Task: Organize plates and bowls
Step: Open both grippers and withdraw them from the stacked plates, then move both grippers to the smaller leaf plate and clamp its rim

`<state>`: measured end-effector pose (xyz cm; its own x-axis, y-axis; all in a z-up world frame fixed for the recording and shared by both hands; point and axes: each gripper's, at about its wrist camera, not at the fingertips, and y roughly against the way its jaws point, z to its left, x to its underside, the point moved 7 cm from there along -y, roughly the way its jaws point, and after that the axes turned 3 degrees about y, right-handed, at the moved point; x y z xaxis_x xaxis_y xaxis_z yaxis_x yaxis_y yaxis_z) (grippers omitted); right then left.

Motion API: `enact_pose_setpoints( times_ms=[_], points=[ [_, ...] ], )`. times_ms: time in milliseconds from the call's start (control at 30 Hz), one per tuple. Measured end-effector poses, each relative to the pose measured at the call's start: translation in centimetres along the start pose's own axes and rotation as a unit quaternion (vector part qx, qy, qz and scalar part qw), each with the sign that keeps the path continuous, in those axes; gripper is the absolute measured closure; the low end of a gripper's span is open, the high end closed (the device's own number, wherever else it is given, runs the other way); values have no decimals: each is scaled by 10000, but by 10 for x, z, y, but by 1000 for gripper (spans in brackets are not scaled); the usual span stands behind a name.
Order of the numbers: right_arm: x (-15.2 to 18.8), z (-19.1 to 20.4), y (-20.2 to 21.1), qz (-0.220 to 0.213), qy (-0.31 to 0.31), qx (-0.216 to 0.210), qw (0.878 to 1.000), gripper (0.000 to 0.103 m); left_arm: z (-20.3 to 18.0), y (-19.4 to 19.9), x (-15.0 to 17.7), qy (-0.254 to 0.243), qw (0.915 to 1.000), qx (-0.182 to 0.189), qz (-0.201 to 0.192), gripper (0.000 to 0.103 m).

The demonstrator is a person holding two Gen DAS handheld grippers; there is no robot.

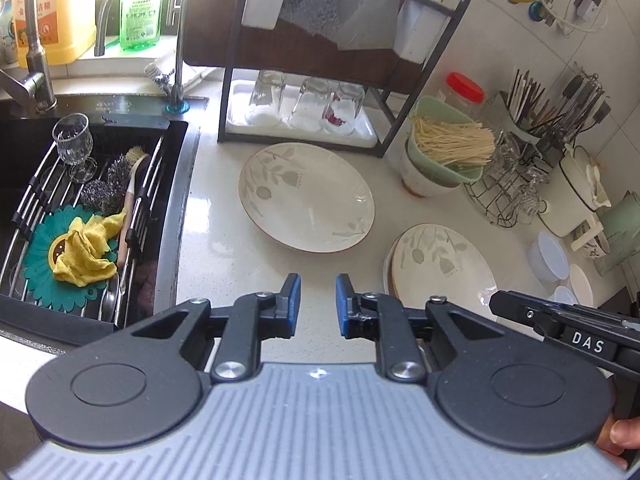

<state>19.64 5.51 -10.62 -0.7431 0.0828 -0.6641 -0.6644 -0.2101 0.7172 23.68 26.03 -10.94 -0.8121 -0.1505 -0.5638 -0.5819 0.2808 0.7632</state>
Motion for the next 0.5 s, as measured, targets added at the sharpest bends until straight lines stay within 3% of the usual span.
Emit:
enact_pose_setpoints(
  times_ms=[233, 333, 500],
  points=[
    [-14, -6, -28, 25, 157, -25, 9999, 84, 17, -32, -16, 109, 9998, -169, 24, 58],
    [-20, -12, -44, 26, 137, -63, 9999, 64, 26, -45, -24, 162, 9994, -293, 0, 41],
    [-33, -21, -73, 62, 103, -154, 9998, 63, 40, -68, -35, 227, 9989, -411, -16, 40]
  ],
)
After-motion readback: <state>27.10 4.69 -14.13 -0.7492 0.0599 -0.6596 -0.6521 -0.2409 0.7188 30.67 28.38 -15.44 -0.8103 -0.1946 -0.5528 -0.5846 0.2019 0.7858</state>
